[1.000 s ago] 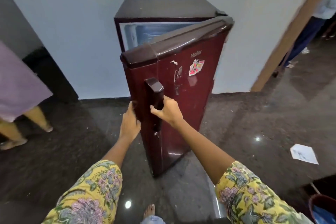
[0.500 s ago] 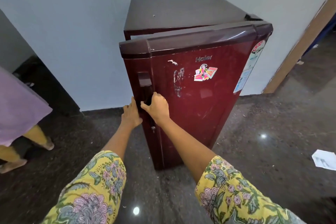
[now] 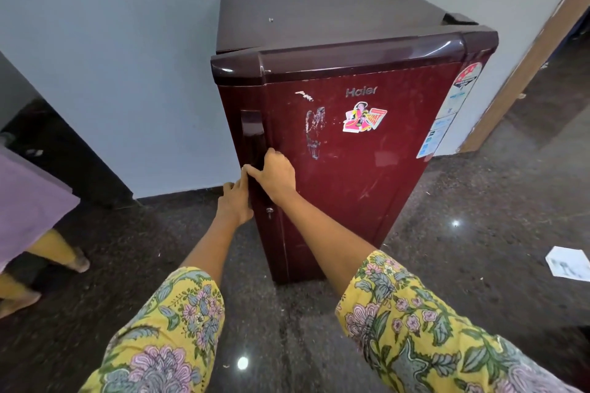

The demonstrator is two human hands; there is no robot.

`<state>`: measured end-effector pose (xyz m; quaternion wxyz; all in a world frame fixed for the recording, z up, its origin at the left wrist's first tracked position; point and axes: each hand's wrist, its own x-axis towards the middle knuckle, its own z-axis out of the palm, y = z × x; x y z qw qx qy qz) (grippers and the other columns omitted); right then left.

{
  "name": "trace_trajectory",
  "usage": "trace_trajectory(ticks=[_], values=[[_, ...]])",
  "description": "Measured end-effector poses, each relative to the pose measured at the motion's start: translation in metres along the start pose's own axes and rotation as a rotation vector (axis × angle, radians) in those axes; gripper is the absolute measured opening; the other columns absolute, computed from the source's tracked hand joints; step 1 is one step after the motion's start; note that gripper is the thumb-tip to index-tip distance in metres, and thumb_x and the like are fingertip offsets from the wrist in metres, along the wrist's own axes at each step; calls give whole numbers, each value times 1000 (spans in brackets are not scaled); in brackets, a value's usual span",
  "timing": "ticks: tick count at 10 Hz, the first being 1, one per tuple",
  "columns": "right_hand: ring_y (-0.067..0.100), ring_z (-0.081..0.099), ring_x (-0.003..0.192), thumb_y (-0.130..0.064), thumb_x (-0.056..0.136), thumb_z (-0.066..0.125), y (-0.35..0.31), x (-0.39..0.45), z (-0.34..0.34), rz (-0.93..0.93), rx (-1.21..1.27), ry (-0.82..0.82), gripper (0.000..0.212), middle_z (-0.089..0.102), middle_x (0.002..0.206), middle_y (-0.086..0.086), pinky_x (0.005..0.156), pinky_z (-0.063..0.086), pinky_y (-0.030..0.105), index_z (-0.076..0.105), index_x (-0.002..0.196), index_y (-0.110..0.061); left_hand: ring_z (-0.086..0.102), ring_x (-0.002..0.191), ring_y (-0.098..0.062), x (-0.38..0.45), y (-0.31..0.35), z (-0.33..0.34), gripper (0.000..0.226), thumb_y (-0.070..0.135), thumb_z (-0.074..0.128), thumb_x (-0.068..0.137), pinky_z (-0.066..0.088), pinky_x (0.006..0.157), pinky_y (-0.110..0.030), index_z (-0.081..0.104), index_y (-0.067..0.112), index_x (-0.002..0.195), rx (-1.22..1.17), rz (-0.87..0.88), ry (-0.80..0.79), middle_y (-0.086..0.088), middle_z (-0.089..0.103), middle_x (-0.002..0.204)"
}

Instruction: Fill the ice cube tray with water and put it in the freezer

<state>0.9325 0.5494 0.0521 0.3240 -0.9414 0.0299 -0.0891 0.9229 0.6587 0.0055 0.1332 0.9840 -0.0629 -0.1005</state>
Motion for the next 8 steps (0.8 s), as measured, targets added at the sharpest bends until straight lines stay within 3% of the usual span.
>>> trace_trajectory(ticks=[1,2,3,4,6,8], values=[[31,56,92,-35,87,59,18,-12,-5,-90,-41,-26,38,59,96,17,69,47,39,51,98,0,57,109,-36,-5,9,15,61,3,49,87,48,81,-43,28,2,144,-94,30,97,-17,62,114],[33,51,99,-31,91,52,72,-41,-13,-43,-62,-26,33,58,99,18,72,46,42,52,99,1,63,103,-39,-21,38,29,53,12,51,90,50,83,-44,33,-2,138,-83,-111,161,-20,66,107],[32,47,105,-31,92,51,140,-77,-33,92,-95,9,33,54,107,17,78,47,44,53,105,0,59,112,-38,-34,82,47,63,12,52,91,48,88,-45,24,-3,145,-44,-263,161,-22,63,117],[34,46,106,-30,91,51,202,-116,-68,239,-145,51,34,52,110,18,83,46,46,53,107,0,54,118,-34,-45,146,76,60,12,55,88,47,89,-44,29,2,142,8,-126,127,-17,59,123],[34,47,106,-31,93,48,309,-206,-156,499,-174,158,33,54,109,18,87,40,42,54,104,0,53,120,-30,-88,297,139,35,7,46,90,42,96,-40,52,9,125,117,336,-79,-12,61,124],[36,49,103,-29,92,49,413,-322,-257,770,-218,378,31,56,106,19,84,43,45,55,102,0,60,109,-35,-159,461,204,34,4,45,90,45,89,-41,52,6,123,53,739,-129,-18,66,112]])
